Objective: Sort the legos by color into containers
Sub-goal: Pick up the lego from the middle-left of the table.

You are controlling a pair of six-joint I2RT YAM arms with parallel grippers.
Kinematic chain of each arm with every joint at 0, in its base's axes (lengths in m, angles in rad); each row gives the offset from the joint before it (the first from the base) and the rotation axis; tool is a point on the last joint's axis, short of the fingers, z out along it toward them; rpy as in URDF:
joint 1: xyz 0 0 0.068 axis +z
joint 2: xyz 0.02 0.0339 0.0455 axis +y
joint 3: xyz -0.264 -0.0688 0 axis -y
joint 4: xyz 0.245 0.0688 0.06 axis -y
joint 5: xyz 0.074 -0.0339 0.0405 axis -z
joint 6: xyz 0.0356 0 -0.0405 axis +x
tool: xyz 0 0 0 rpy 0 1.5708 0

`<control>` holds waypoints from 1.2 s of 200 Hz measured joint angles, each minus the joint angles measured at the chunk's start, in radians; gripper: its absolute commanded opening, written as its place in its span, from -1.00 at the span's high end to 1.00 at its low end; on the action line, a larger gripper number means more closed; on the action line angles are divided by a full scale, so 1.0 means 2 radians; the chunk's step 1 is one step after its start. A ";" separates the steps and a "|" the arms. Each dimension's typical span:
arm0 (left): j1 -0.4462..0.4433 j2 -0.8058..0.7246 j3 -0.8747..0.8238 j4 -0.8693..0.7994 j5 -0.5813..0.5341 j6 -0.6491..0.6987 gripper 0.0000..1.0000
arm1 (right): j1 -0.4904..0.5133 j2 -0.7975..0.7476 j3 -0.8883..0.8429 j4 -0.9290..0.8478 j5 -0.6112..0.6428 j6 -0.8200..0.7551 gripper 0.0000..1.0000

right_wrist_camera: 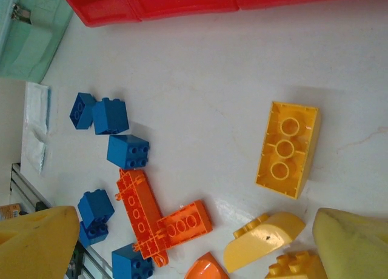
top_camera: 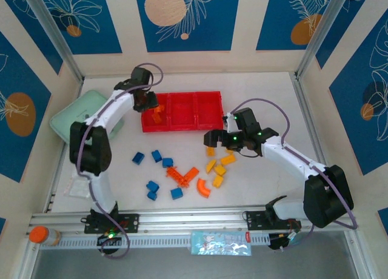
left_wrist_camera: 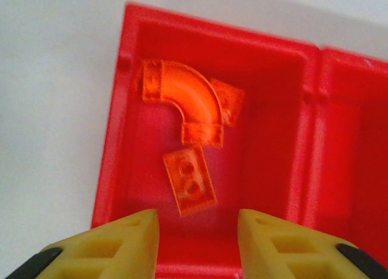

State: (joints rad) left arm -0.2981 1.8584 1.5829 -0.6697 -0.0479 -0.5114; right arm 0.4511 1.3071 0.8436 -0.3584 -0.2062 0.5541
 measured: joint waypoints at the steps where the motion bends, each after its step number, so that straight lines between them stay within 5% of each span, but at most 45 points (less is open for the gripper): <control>1: -0.001 -0.003 -0.002 0.000 0.001 0.001 0.20 | 0.000 0.000 0.000 0.000 0.000 0.000 -0.98; 88: -0.178 -0.172 -0.186 0.012 0.020 0.021 0.06 | 0.011 -0.056 -0.046 -0.049 -0.002 -0.001 -0.98; 171: -0.315 -0.126 -0.208 0.001 0.030 0.040 -0.22 | 0.011 -0.115 -0.113 -0.064 -0.015 0.019 -0.98; 240: -0.326 -0.056 -0.205 0.013 0.043 0.059 -0.36 | -0.019 -0.125 -0.138 -0.050 -0.039 0.031 -0.98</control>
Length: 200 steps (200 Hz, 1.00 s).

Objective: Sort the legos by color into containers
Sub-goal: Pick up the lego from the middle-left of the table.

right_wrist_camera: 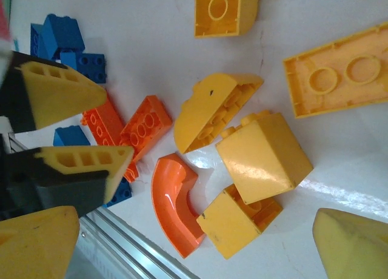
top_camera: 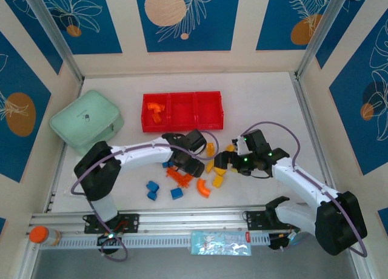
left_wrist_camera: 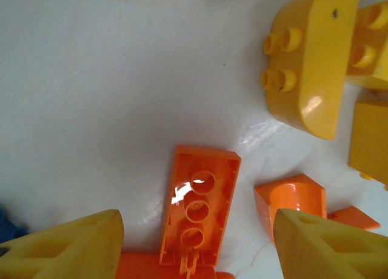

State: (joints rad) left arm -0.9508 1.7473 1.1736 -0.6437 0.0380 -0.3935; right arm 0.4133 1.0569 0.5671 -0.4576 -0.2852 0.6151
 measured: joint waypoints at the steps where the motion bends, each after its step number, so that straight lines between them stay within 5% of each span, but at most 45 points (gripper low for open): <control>1: 0.000 0.001 0.000 0.000 0.000 0.000 -0.36 | 0.000 0.000 0.000 0.000 0.000 0.000 -0.98; 101: -0.009 0.062 0.030 -0.002 -0.003 0.014 -0.41 | -0.018 -0.007 -0.004 0.012 -0.013 0.004 -0.98; 200: -0.010 0.074 0.033 -0.008 -0.045 0.002 0.15 | -0.021 -0.007 -0.007 0.019 -0.017 0.003 -0.98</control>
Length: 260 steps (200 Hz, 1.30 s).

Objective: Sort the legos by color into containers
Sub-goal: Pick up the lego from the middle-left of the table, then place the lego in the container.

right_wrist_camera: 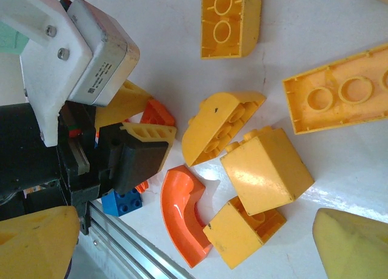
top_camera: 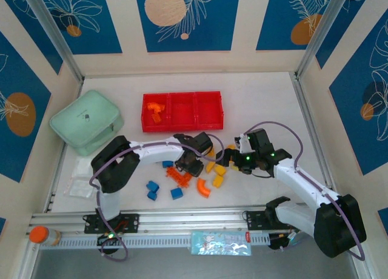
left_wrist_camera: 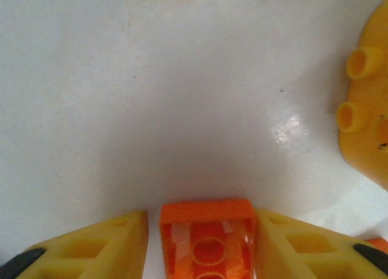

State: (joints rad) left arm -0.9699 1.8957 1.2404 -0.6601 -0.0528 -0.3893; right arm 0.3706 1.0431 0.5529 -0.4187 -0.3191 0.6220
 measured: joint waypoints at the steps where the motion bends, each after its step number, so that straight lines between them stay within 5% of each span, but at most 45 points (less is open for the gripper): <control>1: 0.000 0.000 0.000 0.000 0.000 -0.001 0.16 | 0.000 0.000 0.000 0.000 0.000 0.000 -0.98; 129: 0.030 -0.069 0.003 -0.001 -0.003 -0.028 0.43 | -0.003 0.007 0.037 -0.007 -0.007 -0.006 -0.98; 202: 0.171 -0.120 0.088 0.001 -0.018 -0.041 0.46 | 0.012 0.069 0.101 0.032 -0.020 -0.006 -0.98; 260: 0.272 -0.028 0.196 -0.003 -0.055 -0.046 0.47 | 0.033 0.127 0.144 0.058 -0.020 -0.006 -0.98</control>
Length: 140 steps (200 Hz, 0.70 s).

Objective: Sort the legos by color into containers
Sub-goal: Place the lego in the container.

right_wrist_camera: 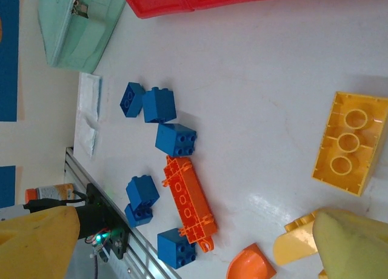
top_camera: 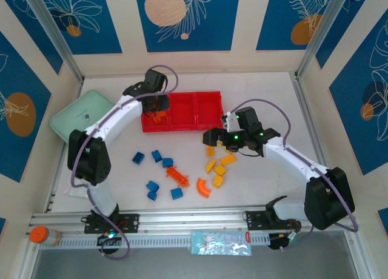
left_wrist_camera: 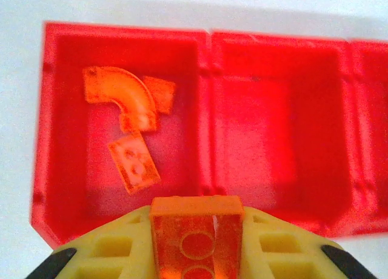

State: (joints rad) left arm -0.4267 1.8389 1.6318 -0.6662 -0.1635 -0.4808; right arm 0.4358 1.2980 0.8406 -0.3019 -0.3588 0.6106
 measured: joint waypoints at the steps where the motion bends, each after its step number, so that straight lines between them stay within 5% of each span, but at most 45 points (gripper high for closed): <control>1: 0.001 0.001 0.002 0.000 -0.001 0.000 0.47 | 0.000 0.001 0.000 0.000 0.000 0.000 -0.98; 37: 0.026 0.074 0.068 -0.005 -0.016 0.010 0.43 | 0.000 0.021 0.009 0.002 0.002 0.000 -0.98; 74: 0.030 0.129 0.106 -0.019 -0.026 0.021 0.13 | 0.000 0.024 0.019 0.002 0.002 0.000 -0.98; 140: 0.030 0.130 0.123 -0.051 -0.023 0.024 -0.01 | 0.000 0.023 0.028 -0.002 0.001 -0.012 -0.98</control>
State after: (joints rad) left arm -0.3668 2.0991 1.8771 -0.7692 -0.2104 -0.4324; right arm 0.4366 1.3437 0.8974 -0.3058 -0.3561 0.5869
